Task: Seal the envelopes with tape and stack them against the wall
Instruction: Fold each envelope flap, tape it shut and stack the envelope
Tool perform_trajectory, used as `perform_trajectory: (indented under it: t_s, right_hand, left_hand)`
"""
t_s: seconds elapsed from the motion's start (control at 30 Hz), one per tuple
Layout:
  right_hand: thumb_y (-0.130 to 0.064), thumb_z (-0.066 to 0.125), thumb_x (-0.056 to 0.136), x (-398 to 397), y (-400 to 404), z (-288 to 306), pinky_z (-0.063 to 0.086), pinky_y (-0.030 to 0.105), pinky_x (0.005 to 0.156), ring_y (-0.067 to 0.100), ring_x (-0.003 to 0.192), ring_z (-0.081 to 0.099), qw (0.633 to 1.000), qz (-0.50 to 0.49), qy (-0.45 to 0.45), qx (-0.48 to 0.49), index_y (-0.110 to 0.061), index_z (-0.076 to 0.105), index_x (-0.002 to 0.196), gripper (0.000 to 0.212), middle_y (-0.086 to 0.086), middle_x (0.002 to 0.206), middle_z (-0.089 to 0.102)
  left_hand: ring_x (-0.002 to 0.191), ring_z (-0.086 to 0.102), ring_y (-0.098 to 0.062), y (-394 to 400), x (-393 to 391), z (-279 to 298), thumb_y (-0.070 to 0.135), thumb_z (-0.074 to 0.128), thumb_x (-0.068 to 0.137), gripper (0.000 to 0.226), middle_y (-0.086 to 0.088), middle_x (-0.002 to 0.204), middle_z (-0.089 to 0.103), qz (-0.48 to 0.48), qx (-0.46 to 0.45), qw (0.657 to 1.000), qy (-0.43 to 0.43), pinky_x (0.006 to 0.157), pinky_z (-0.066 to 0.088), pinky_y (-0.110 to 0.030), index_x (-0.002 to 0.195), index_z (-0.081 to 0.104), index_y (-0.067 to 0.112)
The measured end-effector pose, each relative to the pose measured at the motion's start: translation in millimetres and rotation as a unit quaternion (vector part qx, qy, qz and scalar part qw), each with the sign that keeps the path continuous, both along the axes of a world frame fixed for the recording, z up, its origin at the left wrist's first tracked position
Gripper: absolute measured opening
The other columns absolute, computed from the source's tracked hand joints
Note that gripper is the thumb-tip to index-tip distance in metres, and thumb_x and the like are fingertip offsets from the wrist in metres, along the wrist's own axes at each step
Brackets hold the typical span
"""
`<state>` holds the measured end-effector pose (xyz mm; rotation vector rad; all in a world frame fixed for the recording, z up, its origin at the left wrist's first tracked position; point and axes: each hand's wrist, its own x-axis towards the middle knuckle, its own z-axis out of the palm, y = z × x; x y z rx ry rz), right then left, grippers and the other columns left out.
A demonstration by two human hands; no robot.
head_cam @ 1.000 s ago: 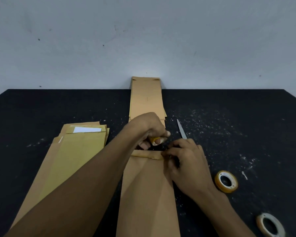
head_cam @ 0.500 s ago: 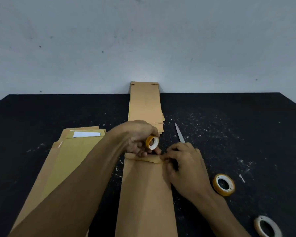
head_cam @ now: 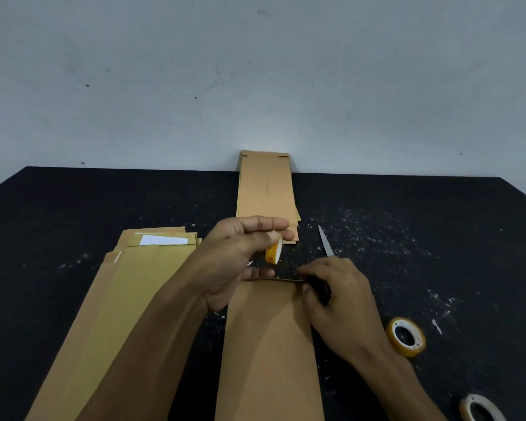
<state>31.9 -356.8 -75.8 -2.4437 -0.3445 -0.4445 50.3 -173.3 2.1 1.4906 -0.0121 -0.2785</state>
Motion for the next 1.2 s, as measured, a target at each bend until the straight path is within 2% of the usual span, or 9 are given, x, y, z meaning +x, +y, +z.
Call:
perform_trajectory:
  t_s: [0.13,0.27,0.37,0.5,0.67,0.9,1.03,1.13,1.2]
  right_hand:
    - [-0.027,0.077,0.078,-5,8,12,0.048,0.02,0.089,0.007,0.107,0.06,0.984,0.035,-0.078,0.155,-0.022,0.074,0.106,0.028,-0.013,0.108,0.065]
    - [-0.028,0.078,0.077,-7,16,17,0.048,0.021,0.093,0.015,0.116,0.058,0.971,0.091,-0.044,0.217,-0.024,0.075,0.104,0.027,-0.009,0.115,0.059]
    - [-0.028,0.074,0.083,-6,17,15,0.049,0.023,0.095,0.014,0.12,0.054,0.969,0.099,-0.009,0.226,-0.03,0.077,0.103,0.02,-0.011,0.119,0.055]
    - [-0.037,0.068,0.092,-6,19,17,0.047,0.019,0.091,0.01,0.116,0.055,0.967,0.095,0.04,0.231,-0.038,0.076,0.097,0.01,-0.022,0.118,0.052]
    - [-0.046,0.061,0.092,-8,28,25,0.041,0.01,0.088,0.011,0.115,0.053,0.96,0.102,0.026,0.259,-0.026,0.074,0.093,0.024,-0.012,0.113,0.052]
    - [-0.049,0.053,0.093,-7,34,29,0.042,0.018,0.081,0.017,0.101,0.055,0.961,0.078,-0.005,0.265,-0.024,0.066,0.08,0.032,-0.011,0.099,0.051]
    - [-0.051,0.05,0.096,-7,34,28,0.041,0.02,0.076,0.017,0.093,0.054,0.968,0.055,-0.022,0.242,-0.017,0.063,0.073,0.043,-0.011,0.093,0.05]
    - [-0.052,0.048,0.096,-9,34,28,0.039,0.018,0.071,0.017,0.088,0.054,0.969,0.044,-0.02,0.243,-0.014,0.062,0.07,0.049,-0.009,0.09,0.049]
    - [-0.049,0.05,0.097,-11,32,29,0.039,0.018,0.072,0.019,0.093,0.053,0.965,0.054,-0.023,0.255,-0.014,0.063,0.072,0.045,-0.008,0.093,0.049]
  left_hand:
    - [0.09,0.069,-0.011,-5,-9,-10,0.006,0.059,0.095,0.024,0.0,0.108,0.076,0.027,-0.025,0.999,-0.018,0.075,0.057,-0.036,0.116,0.069,0.013]
    - [0.101,0.07,-0.021,-9,-16,-21,0.003,0.06,0.094,0.027,-0.003,0.111,0.075,0.026,-0.091,0.995,-0.008,0.069,0.058,-0.031,0.116,0.069,0.014]
    - [0.106,0.068,-0.024,-10,-16,-28,0.002,0.059,0.093,0.03,-0.001,0.115,0.074,0.022,-0.111,0.994,-0.01,0.081,0.056,-0.037,0.119,0.068,0.015]
    - [0.1,0.068,-0.014,-10,-15,-28,0.002,0.062,0.086,0.037,-0.003,0.118,0.073,0.036,-0.158,0.986,-0.04,0.081,0.058,-0.026,0.121,0.066,0.011]
    - [0.104,0.066,-0.01,-13,-16,-27,0.011,0.06,0.08,0.046,-0.002,0.122,0.071,0.042,-0.226,0.971,-0.062,0.094,0.054,-0.029,0.126,0.063,0.011]
    - [0.127,0.057,-0.014,-13,-18,-25,0.01,0.057,0.082,0.048,0.001,0.127,0.068,0.066,-0.261,0.958,-0.099,0.101,0.047,-0.035,0.13,0.06,0.015]
    - [0.127,0.058,-0.016,-16,-19,-24,0.008,0.061,0.085,0.051,0.002,0.131,0.066,0.078,-0.259,0.956,-0.118,0.105,0.043,-0.042,0.135,0.056,0.013]
    - [0.125,0.059,-0.016,-17,-20,-20,0.004,0.064,0.086,0.053,0.005,0.133,0.065,0.077,-0.226,0.961,-0.141,0.093,0.051,-0.029,0.137,0.054,0.014]
    - [0.121,0.063,-0.014,-16,-21,-16,-0.001,0.063,0.091,0.054,0.014,0.13,0.065,0.084,-0.154,0.969,-0.176,0.096,0.053,-0.029,0.139,0.052,0.019]
